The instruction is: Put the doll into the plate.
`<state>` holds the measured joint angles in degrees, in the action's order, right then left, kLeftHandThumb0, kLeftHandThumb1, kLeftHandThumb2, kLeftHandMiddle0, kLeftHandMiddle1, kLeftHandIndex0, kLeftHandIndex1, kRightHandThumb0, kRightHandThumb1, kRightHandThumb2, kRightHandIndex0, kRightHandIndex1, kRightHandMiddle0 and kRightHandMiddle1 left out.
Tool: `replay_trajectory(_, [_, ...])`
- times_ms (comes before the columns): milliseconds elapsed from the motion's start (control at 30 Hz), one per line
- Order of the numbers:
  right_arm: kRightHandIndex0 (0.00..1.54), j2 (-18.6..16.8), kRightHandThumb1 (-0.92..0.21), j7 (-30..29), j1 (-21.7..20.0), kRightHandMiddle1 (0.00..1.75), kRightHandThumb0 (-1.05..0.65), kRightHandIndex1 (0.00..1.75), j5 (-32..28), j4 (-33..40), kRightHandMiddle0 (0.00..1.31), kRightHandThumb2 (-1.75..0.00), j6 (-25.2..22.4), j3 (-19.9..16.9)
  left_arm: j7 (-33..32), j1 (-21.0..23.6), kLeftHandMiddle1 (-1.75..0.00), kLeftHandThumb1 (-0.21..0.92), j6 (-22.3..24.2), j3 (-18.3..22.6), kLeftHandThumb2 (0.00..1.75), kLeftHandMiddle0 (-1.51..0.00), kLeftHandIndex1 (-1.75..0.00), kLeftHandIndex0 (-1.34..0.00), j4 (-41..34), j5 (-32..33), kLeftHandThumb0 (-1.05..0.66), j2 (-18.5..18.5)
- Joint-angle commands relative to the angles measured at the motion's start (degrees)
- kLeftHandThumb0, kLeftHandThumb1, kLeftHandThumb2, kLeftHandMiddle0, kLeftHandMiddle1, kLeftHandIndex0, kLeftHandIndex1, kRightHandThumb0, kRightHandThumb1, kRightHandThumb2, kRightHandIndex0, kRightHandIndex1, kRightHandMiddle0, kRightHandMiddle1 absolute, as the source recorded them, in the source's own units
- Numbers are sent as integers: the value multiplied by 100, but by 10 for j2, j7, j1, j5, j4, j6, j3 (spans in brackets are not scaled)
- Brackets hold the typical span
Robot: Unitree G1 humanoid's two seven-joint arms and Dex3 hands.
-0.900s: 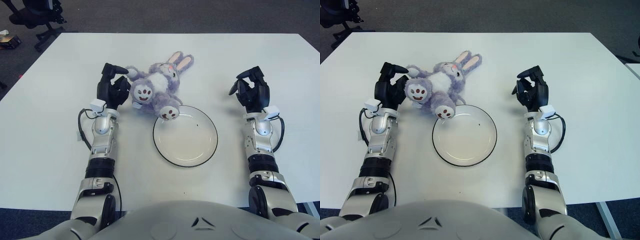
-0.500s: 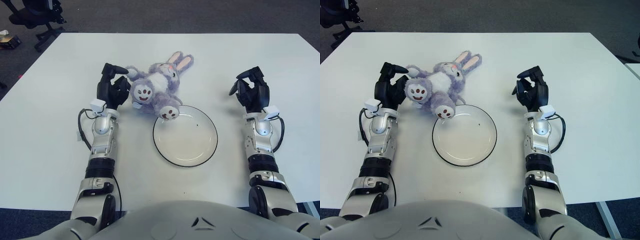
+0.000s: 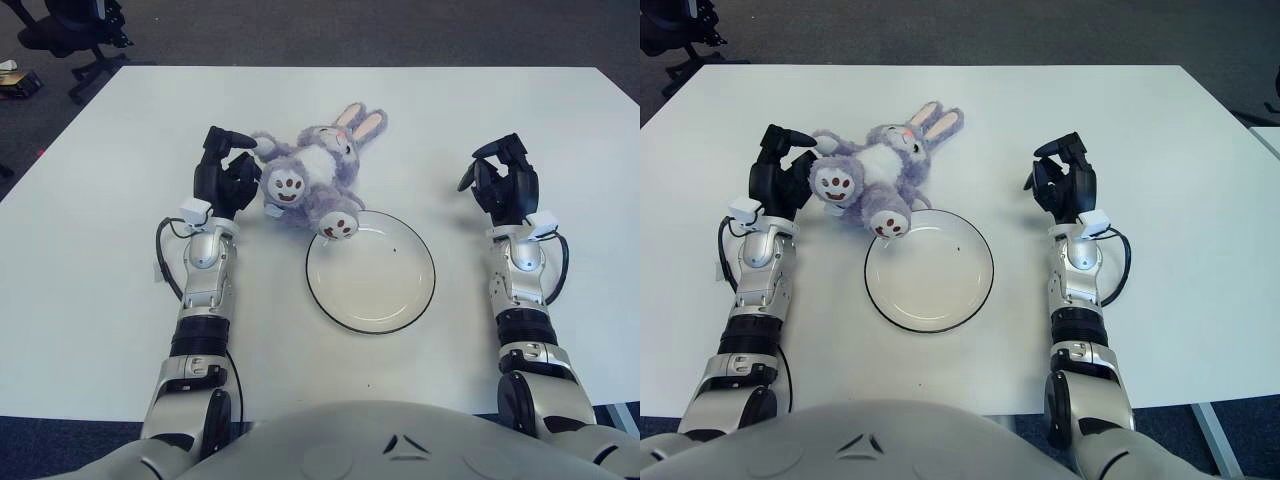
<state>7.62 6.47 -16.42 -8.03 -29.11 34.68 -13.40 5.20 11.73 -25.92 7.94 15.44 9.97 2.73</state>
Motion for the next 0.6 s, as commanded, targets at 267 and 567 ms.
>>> replay_trajectory(267, [90,-24,-92,-7,85,163,-35,174,4,-52,33,-40,-8,2,42,-84,-175,92,-65,5,47,-87,-170,-24,62,30,-35,-32])
replay_trajectory(567, [91,-22,-92,-10,78,162,-35,175,8,-61,33,-40,-12,4,94,-48,-129,92,-259,-14,51,-50,-122,-18,147,6,-41,-26])
